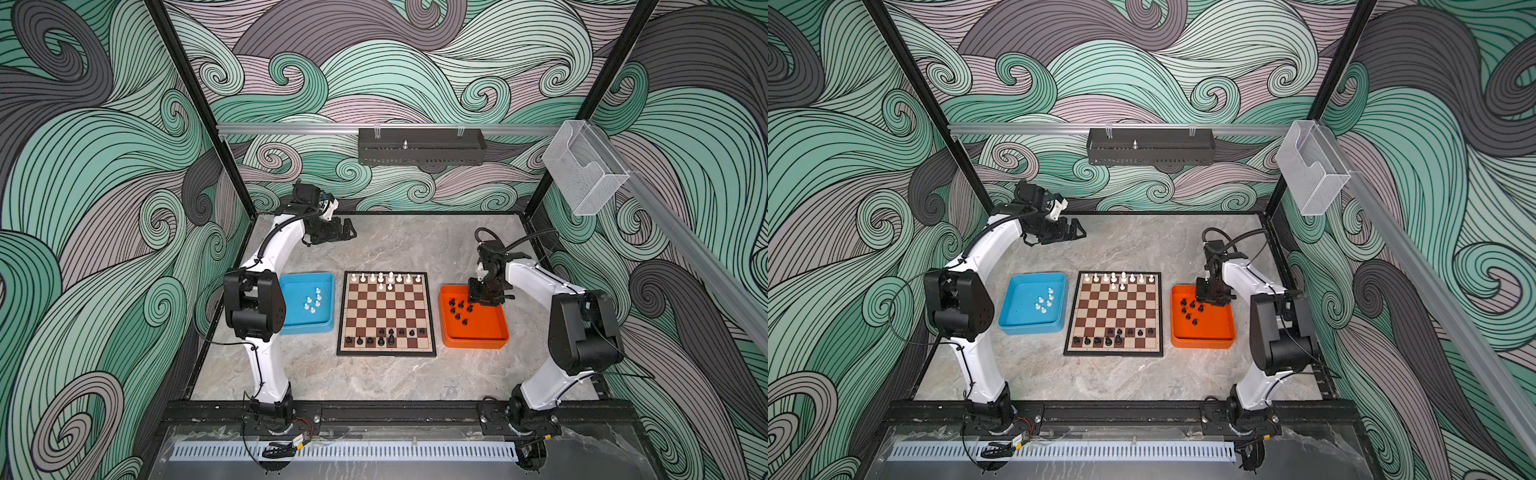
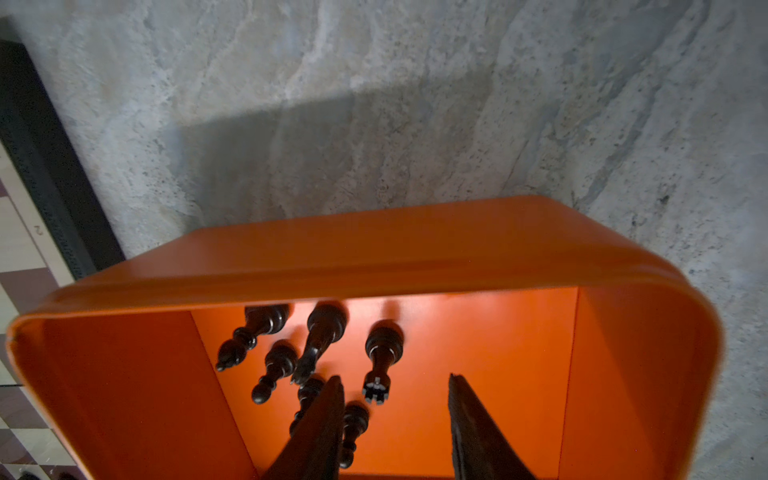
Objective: Set up the chess pieces on the board
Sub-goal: 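Lower the open right gripper onto a black piece in the orange tray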
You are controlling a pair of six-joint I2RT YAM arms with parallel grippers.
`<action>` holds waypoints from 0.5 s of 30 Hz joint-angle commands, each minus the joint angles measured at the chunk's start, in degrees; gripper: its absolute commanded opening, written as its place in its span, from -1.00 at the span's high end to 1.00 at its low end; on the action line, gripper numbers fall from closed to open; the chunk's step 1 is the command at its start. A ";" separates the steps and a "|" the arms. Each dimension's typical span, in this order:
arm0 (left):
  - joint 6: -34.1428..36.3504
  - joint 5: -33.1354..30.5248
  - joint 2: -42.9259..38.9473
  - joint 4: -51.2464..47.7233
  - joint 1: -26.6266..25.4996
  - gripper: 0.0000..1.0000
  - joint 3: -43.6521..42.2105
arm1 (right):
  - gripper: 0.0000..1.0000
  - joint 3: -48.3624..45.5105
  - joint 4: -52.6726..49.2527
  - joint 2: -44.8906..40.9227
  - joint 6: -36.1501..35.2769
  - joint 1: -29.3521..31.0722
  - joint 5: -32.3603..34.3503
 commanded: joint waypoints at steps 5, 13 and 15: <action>-1.05 -0.52 -1.95 -0.39 -0.44 -0.97 0.34 | 0.22 -0.60 0.42 1.55 -0.22 0.41 -1.13; -1.93 -0.47 -1.09 -0.58 -0.44 -0.97 1.17 | 0.29 -0.47 0.01 2.34 -0.44 0.71 -1.51; -2.19 -0.34 -0.85 -0.56 -0.44 -0.97 1.38 | 0.33 -0.52 -0.20 2.39 -0.44 0.93 -1.47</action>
